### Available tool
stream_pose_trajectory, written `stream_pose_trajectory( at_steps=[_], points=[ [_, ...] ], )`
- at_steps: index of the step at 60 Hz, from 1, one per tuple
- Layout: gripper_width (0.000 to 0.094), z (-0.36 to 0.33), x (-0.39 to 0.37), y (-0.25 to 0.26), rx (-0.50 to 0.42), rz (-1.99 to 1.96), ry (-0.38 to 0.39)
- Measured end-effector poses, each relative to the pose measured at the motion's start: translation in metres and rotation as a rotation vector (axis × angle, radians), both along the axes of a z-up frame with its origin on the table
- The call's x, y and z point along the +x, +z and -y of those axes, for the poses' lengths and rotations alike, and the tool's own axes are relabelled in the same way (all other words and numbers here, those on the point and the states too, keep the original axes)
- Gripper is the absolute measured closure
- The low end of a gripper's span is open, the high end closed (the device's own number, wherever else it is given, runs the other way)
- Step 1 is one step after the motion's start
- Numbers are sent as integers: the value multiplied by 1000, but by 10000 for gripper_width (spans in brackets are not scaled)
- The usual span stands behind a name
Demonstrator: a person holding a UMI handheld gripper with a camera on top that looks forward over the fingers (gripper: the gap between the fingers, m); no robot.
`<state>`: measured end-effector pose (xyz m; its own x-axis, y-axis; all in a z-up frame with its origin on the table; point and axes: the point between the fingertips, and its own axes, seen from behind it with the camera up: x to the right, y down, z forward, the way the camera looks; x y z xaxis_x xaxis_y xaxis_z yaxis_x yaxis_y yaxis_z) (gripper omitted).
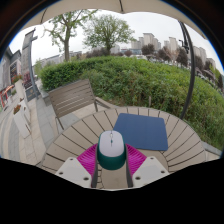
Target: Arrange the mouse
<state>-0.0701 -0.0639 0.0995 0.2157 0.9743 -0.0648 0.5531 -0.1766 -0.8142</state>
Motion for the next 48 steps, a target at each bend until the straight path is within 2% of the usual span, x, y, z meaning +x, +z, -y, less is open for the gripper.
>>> stream_pose_trajectory(
  at_steps=[8, 15, 22, 24, 30, 31, 34, 35, 37, 40, 48],
  points=[
    [533, -77, -71, 20, 45, -48, -54],
    [533, -129, -116, -22, 37, -7, -92],
    [523, -160, -128, -81, 37, 63, -118],
    [501, -165, -129, -92, 44, 78, -115],
    [421, -160, -129, -114, 53, 89, -43],
    [385, -161, -130, -111, 58, 75, -40],
    [121, -166, -126, -107, 79, 87, -46],
    [66, -167, -122, -104, 89, 95, -49],
    [111, -168, -114, -95, 104, 95, -52],
    [87, -167, -104, -75, 112, 87, -57],
    [91, -133, -18, -24, 40, 165, -43]
  ],
)
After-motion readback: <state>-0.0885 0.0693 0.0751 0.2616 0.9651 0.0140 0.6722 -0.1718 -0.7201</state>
